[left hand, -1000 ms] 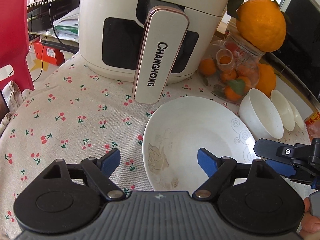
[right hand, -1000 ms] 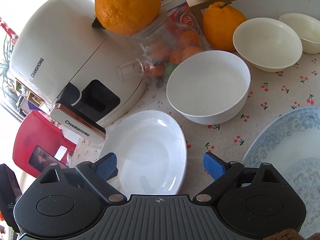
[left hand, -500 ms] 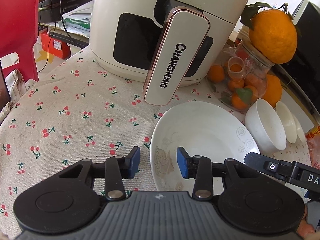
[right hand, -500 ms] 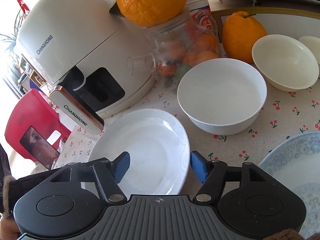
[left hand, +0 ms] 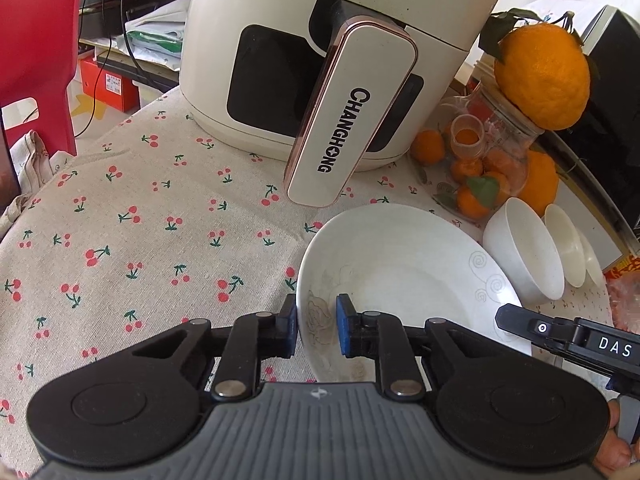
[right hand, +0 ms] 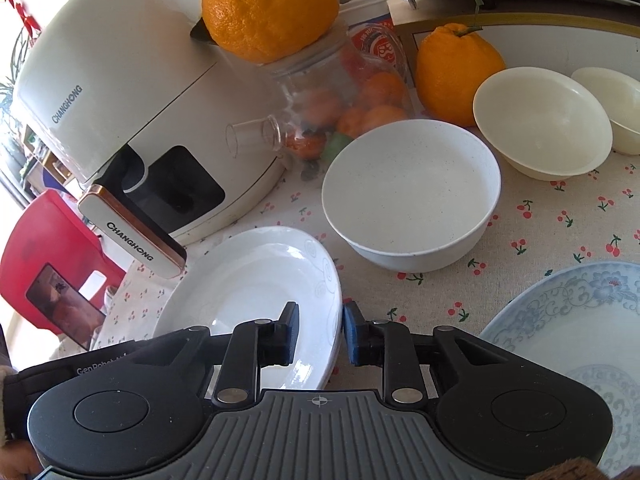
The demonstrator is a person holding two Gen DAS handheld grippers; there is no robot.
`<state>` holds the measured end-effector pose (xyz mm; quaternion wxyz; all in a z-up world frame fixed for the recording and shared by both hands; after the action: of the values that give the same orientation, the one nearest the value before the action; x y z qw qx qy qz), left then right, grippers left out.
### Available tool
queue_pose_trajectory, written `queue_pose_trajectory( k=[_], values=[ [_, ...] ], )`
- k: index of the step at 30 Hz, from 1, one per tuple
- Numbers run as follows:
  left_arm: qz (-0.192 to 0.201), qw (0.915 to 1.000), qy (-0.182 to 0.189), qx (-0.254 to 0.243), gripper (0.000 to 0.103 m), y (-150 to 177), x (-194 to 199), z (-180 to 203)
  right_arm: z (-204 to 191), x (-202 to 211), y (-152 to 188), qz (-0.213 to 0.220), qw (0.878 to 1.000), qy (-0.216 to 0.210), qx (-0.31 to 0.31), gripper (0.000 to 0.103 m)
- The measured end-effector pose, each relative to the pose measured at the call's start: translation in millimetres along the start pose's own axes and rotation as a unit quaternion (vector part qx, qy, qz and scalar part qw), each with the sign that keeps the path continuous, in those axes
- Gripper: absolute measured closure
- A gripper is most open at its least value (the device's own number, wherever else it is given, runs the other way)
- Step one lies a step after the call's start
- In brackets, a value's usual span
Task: Organize plates and bowls
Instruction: 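Lift the white plate with both grippers and lower it onto the blue plates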
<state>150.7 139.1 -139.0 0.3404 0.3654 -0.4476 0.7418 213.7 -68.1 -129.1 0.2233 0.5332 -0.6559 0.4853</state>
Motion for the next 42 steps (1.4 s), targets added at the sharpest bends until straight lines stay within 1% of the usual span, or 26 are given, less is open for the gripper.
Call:
queue_pose_trajectory(
  k=[5, 13, 20, 24, 30, 42],
  values=[
    [0.007, 0.9999, 0.010, 0.004, 0.086, -1, 7, 1, -4, 8, 0, 0.008, 1.000, -0.002, 0.007, 0.079],
    [0.016, 0.9995, 0.026, -0.003, 0.086, -2, 16, 10, -5, 21, 3, 0.016, 1.000, 0.003, 0.014, 0.079],
    [0.026, 0.9984, 0.050, -0.009, 0.087, -1, 29, 20, -4, 44, 5, 0.031, 0.999, -0.004, 0.021, 0.079],
    [0.030, 0.9975, 0.061, -0.021, 0.087, 0, 35, 32, 0, 58, 7, 0.039, 0.999, -0.002, 0.021, 0.079],
    [0.033, 0.9950, 0.082, -0.045, 0.087, 3, 41, 54, 18, 81, 13, 0.045, 0.999, 0.002, 0.004, 0.079],
    [0.015, 0.9887, 0.116, -0.094, 0.087, 17, 36, 104, 61, 118, 32, 0.048, 0.998, 0.032, -0.029, 0.079]
  ],
)
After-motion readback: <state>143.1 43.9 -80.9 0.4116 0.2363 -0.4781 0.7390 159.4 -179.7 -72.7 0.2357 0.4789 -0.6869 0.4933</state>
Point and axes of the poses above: each gripper's, at about its wrist camera, not at the fingertips, and x roughly against the way its jaws point, z to its right, y to its underside, the point moved 6 cm from there along -x, roughly the way its jaws point, and after that the axes turned 10 degrees about -z, right-handed, at the moved point
